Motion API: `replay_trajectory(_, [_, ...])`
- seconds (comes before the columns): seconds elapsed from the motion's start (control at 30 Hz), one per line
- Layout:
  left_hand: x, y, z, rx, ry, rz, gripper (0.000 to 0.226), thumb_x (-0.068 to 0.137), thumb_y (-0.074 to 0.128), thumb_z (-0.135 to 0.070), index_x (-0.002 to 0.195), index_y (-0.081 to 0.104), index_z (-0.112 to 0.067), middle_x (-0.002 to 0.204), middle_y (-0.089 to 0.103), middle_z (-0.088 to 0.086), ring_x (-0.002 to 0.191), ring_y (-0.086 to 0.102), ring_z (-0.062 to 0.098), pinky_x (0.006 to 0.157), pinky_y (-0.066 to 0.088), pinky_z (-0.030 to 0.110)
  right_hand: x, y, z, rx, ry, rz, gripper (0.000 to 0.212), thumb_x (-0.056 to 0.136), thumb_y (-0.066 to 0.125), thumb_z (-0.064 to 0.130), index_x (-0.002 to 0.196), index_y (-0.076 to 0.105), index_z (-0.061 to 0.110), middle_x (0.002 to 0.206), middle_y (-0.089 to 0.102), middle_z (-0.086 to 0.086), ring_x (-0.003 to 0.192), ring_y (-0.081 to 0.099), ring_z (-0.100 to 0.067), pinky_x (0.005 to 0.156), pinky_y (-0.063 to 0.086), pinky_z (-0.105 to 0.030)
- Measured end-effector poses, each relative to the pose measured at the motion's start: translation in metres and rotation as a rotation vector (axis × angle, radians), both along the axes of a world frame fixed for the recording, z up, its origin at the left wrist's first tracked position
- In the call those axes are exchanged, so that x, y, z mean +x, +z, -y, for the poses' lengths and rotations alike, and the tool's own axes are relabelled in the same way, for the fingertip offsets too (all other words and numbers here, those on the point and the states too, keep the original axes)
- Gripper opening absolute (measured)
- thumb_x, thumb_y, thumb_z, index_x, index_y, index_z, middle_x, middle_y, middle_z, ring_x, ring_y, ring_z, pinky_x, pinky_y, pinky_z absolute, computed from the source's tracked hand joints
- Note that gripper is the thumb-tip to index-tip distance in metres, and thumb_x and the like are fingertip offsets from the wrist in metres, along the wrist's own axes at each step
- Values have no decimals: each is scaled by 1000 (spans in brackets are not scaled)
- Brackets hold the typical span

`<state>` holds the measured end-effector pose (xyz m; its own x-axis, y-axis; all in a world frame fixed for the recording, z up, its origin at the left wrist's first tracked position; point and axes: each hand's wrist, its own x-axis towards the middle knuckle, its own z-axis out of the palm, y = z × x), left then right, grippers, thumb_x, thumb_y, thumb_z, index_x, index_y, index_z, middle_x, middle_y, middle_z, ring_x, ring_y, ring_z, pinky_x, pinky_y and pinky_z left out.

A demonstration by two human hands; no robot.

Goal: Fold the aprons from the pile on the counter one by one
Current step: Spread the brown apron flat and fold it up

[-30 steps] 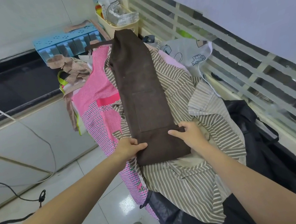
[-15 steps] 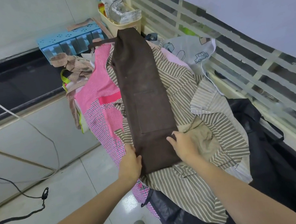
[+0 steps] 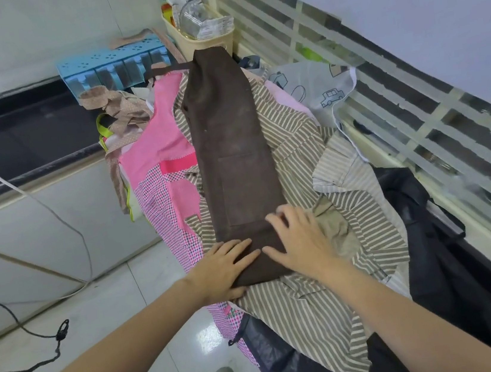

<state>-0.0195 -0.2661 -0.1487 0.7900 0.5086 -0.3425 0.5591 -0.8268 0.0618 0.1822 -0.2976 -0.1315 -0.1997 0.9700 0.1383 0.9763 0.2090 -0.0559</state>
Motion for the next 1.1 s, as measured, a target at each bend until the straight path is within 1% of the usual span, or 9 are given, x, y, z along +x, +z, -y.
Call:
replay_trajectory(0.1, [-4,6,-3,-87,40,31,74,91,48,-37,151,7,-24,158,6,4,144,11,20,117,8,33,8,-6,8,-313,237,-77,62,90,44,55,137,45,14,145,37,-5,133,34,-22,111,28,-40])
replay_trajectory(0.2, [-2,14,-10,-304,197,134,66,90,51,-24,149,22,-22,155,23,1,139,26,17,113,18,24,25,-11,9,-637,236,-153,84,85,58,55,150,21,19,157,12,6,143,10,-12,117,7,-30])
replay_trajectory(0.33, [-11,17,-33,-622,616,350,36,90,54,-24,124,58,-14,113,65,5,104,61,21,82,46,20,37,-5,-9,-667,13,-502,58,81,71,24,134,47,18,133,51,0,121,47,-15,98,37,-24])
replay_trajectory(0.47, [-17,17,-41,-789,763,466,32,93,56,-27,122,60,-14,117,62,-2,106,60,15,91,47,21,39,-3,-23,-576,-359,-1000,33,78,71,-1,101,59,19,93,63,5,94,60,-14,81,45,-19])
replay_trajectory(0.57, [-14,14,-41,-852,730,521,20,94,56,-22,113,56,-18,101,61,-7,82,58,0,70,45,6,32,-7,-24,-587,-517,-1304,30,85,62,-5,107,58,14,95,65,2,86,61,-8,73,49,-16])
replay_trajectory(0.67, [-20,5,-57,-876,882,577,22,93,57,-19,102,61,1,83,60,11,60,54,9,57,46,16,19,-9,-37,-464,-538,-1049,13,97,50,11,103,62,11,90,66,-1,71,59,-7,57,47,-14])
replay_trajectory(0.73, [-25,4,-69,-904,958,555,32,92,59,-20,100,61,11,85,63,19,59,59,9,57,51,16,9,-9,-46,-360,-597,-804,20,99,45,22,105,61,11,89,64,-4,75,60,-20,66,52,-31])
replay_trajectory(0.87, [-37,4,-88,-924,994,522,35,91,61,-23,65,50,-3,65,61,13,49,61,6,59,54,18,-21,-10,-57,-315,-665,-503,37,103,33,28,120,56,5,109,64,-19,105,58,-36,86,45,-41])
replay_trajectory(1.1, [-63,14,-99,-1090,939,466,34,91,59,-24,60,57,-10,60,69,0,58,67,6,58,54,15,-62,-17,-57,-294,-781,-222,38,104,24,30,115,50,4,100,67,-20,97,64,-34,67,39,-34])
